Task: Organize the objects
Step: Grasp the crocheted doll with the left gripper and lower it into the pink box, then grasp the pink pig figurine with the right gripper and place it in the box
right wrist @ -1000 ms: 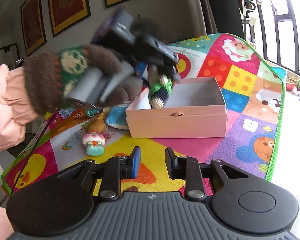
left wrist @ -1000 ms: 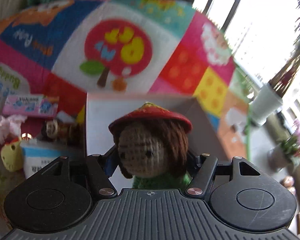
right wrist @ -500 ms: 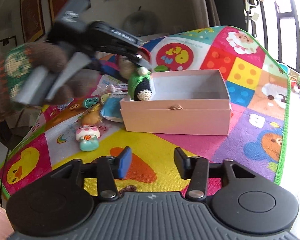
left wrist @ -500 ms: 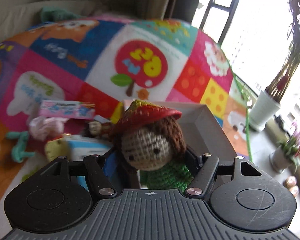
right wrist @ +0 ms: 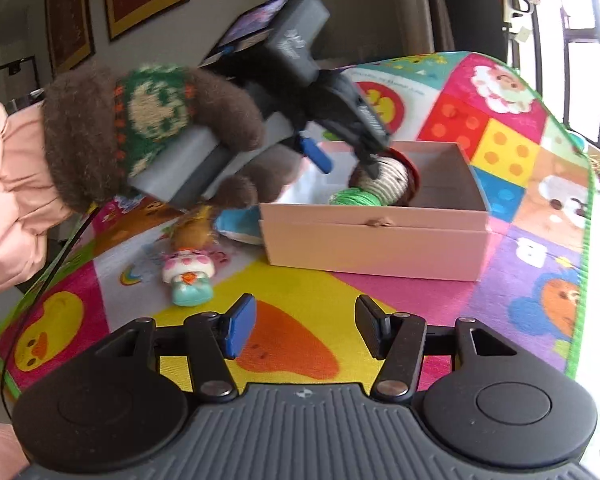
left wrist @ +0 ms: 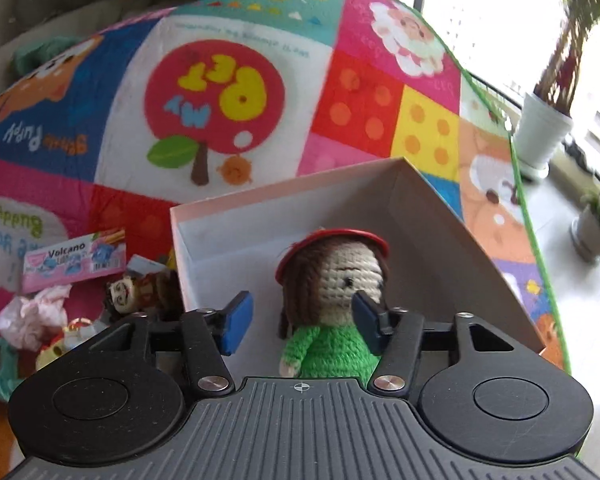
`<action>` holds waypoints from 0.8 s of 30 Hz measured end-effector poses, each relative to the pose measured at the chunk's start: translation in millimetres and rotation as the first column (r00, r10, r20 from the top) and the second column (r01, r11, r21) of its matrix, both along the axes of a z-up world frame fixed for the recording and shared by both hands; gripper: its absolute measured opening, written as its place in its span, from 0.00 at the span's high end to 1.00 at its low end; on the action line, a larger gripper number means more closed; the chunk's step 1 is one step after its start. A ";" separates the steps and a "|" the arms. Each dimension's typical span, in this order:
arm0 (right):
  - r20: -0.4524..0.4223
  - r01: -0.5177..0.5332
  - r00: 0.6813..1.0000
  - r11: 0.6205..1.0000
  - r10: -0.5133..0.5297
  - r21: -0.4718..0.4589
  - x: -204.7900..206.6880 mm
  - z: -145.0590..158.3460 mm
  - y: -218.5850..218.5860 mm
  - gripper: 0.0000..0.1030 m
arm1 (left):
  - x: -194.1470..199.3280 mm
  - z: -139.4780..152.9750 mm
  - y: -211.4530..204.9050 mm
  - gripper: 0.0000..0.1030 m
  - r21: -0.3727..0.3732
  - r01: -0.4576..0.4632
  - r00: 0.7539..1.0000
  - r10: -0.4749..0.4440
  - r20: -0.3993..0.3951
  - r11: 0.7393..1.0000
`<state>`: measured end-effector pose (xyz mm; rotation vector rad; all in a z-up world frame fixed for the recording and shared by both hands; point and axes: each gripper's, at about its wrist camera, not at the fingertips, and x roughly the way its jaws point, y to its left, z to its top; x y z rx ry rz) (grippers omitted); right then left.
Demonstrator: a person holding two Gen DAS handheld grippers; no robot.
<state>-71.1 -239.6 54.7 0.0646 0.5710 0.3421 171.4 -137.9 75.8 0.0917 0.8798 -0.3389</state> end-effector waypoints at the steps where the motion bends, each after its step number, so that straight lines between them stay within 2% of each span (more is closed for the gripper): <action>1: 0.002 0.006 1.000 1.000 -0.006 0.002 -0.9 -1.2 -2.4 0.46 | -5.0 6.4 9.0 0.45 -0.036 -0.013 1.000 0.014 0.014 0.999; 4: 0.006 0.004 1.000 1.000 -0.004 -0.010 -0.6 -5.1 -2.7 0.46 | -32.3 30.9 45.3 0.45 -0.147 -0.029 0.996 0.041 0.081 0.989; 7: 0.008 -0.041 0.999 0.999 0.041 -0.001 1.2 -3.7 7.0 0.45 | -75.2 46.2 98.5 0.45 -0.259 -0.040 0.988 0.077 0.135 0.965; 11: 0.037 -0.170 0.985 0.985 0.171 -0.026 9.4 6.2 45.7 0.35 | -134.9 37.5 167.4 0.45 -0.341 -0.093 0.970 0.162 0.179 0.935; 13: 0.026 -0.237 0.971 0.970 0.238 -0.052 20.9 6.8 72.9 0.34 | -163.3 24.6 199.7 0.45 -0.378 -0.142 0.957 0.225 0.186 0.915; 15: -0.014 -0.286 0.958 0.955 0.285 -0.075 36.1 3.0 99.3 0.34 | -185.4 9.3 230.1 0.45 -0.459 -0.180 0.941 0.288 0.176 0.870; 17: -0.065 -0.316 0.948 0.944 0.311 -0.093 53.1 -5.3 124.2 0.34 | -197.6 -6.8 254.8 0.45 -0.565 -0.182 0.940 0.311 0.141 0.805; 18: -0.080 -0.319 0.947 0.942 0.311 -0.108 58.7 -9.3 133.9 0.34 | -200.2 -13.2 262.0 0.45 -0.595 -0.186 0.941 0.316 0.121 0.782; 19: -0.093 -0.312 0.949 0.941 0.301 -0.134 64.9 -13.2 142.9 0.38 | -201.2 -18.3 266.5 0.45 -0.602 -0.195 0.942 0.319 0.105 0.774; 20: -0.100 -0.303 0.952 0.939 0.290 -0.161 69.1 -15.9 149.0 0.54 | -201.1 -21.7 268.0 0.45 -0.587 -0.204 0.942 0.320 0.100 0.783; 21: -0.113 -0.303 0.951 0.936 0.287 -0.176 72.1 -16.2 153.5 0.61 | -200.4 -24.2 267.4 0.45 -0.569 -0.206 0.942 0.318 0.104 0.796; 22: -0.122 -0.303 0.951 0.936 0.284 -0.181 72.4 -15.4 153.1 0.61 | -199.8 -25.9 267.1 0.45 -0.560 -0.203 0.943 0.315 0.110 0.803; 24: -0.112 -0.296 0.954 0.938 0.279 -0.183 65.4 -7.1 144.1 0.62 | -201.9 -28.3 268.1 0.47 -0.573 -0.192 0.939 0.319 0.129 0.797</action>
